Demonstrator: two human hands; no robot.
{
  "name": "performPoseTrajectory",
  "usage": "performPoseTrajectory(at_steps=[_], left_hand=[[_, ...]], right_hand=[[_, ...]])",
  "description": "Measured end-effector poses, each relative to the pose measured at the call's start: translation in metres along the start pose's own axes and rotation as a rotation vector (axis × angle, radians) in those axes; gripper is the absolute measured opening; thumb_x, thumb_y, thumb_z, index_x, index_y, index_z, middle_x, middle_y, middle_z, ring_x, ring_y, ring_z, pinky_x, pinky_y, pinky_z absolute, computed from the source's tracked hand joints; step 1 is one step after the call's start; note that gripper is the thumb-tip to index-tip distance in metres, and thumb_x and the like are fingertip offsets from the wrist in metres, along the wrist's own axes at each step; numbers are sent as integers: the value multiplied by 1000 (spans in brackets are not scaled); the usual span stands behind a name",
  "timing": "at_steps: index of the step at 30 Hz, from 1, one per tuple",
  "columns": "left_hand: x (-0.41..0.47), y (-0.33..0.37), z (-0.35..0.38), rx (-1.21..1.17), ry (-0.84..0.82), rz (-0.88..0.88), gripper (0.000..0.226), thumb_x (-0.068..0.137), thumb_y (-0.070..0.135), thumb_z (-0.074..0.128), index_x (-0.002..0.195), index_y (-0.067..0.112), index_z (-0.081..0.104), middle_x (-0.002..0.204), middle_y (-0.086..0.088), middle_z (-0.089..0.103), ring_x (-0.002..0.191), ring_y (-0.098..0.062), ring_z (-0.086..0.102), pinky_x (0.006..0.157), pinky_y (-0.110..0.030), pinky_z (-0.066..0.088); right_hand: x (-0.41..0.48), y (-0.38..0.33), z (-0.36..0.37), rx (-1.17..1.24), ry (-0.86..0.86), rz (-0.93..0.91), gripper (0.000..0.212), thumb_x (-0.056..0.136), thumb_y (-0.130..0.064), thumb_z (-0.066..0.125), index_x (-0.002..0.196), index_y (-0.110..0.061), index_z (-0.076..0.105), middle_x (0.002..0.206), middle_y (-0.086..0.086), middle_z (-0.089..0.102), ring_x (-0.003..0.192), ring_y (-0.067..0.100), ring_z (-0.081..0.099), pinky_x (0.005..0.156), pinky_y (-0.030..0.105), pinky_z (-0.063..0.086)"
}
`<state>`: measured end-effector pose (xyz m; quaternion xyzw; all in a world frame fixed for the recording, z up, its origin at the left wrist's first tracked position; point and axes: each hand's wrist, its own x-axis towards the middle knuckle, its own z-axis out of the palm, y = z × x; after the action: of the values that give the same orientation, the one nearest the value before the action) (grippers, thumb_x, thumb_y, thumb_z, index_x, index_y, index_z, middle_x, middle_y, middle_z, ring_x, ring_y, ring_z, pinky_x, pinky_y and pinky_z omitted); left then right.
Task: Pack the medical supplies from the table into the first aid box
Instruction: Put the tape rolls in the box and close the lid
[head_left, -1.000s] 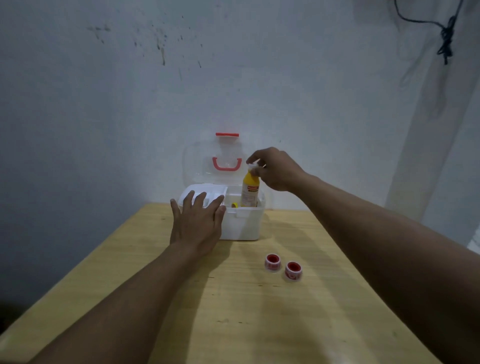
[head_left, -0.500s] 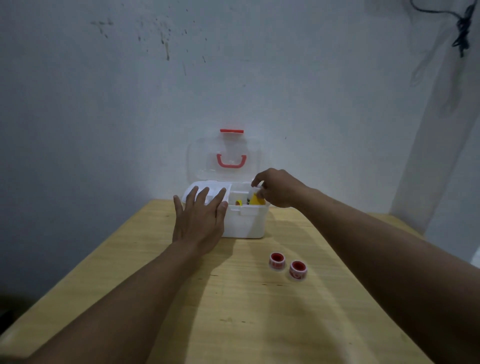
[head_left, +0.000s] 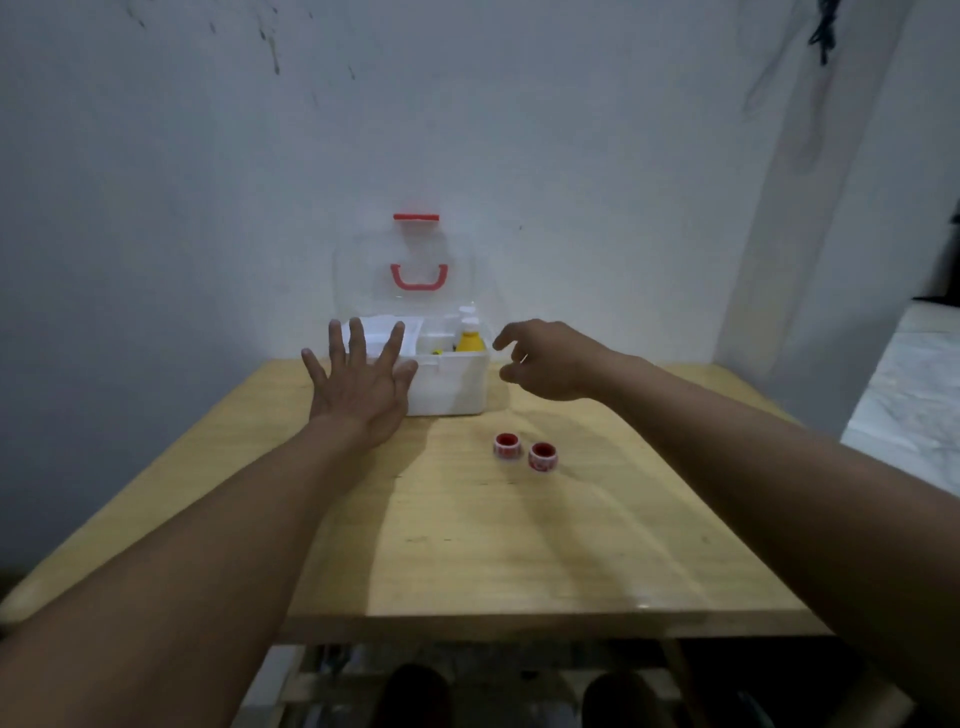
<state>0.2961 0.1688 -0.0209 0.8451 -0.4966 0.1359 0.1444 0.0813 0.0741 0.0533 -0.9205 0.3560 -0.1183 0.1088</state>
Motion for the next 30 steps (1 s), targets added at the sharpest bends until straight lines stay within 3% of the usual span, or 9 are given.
performPoseTrajectory(at_steps=[8, 12, 16, 20, 26, 30], left_hand=[[0, 0, -3, 4, -88, -13, 66, 96, 63, 11, 150, 39, -20, 158, -10, -31, 143, -33, -30, 112, -65, -13], [0, 1, -5, -18, -91, -17, 66, 96, 62, 13, 150, 40, -19, 158, -10, -30, 144, -33, -30, 112, -65, -12], [-1, 0, -5, -20, -88, -2, 65, 98, 59, 15, 150, 40, -17, 160, -10, -26, 144, -33, -28, 113, -65, -9], [-2, -2, -6, -26, -62, 11, 63, 99, 55, 18, 152, 39, -12, 162, -10, -18, 147, -33, -23, 113, -64, -6], [-6, -14, -3, -64, 34, 28, 60, 100, 52, 16, 155, 34, -1, 164, -11, -4, 149, -30, -15, 116, -61, -4], [-8, -19, 4, -53, 91, 51, 61, 100, 52, 16, 154, 35, -5, 164, -8, -3, 149, -27, -14, 117, -59, -3]], right_hand=[[-37, -2, 18, -133, -267, 81, 70, 84, -38, 74, 145, -20, 46, 137, 3, 56, 121, 23, 54, 86, 30, 43], [-38, 4, 31, -110, -229, 86, 65, 83, -28, 76, 142, -21, 50, 131, 4, 60, 115, 23, 57, 89, 33, 49], [-36, 0, 37, -115, -206, 30, 56, 88, -37, 69, 137, -15, 55, 122, 6, 67, 109, 23, 60, 87, 35, 51], [-32, 1, 44, -114, -177, 3, 38, 90, -41, 65, 116, -13, 69, 100, 5, 73, 91, 21, 66, 80, 37, 56], [-18, -3, 28, -80, -136, -23, 22, 91, -37, 63, 92, -18, 74, 70, -3, 74, 72, 14, 68, 72, 31, 54], [4, -17, 0, -52, -55, -65, 24, 90, -43, 65, 86, -21, 74, 66, -4, 74, 66, 11, 69, 66, 26, 51]])
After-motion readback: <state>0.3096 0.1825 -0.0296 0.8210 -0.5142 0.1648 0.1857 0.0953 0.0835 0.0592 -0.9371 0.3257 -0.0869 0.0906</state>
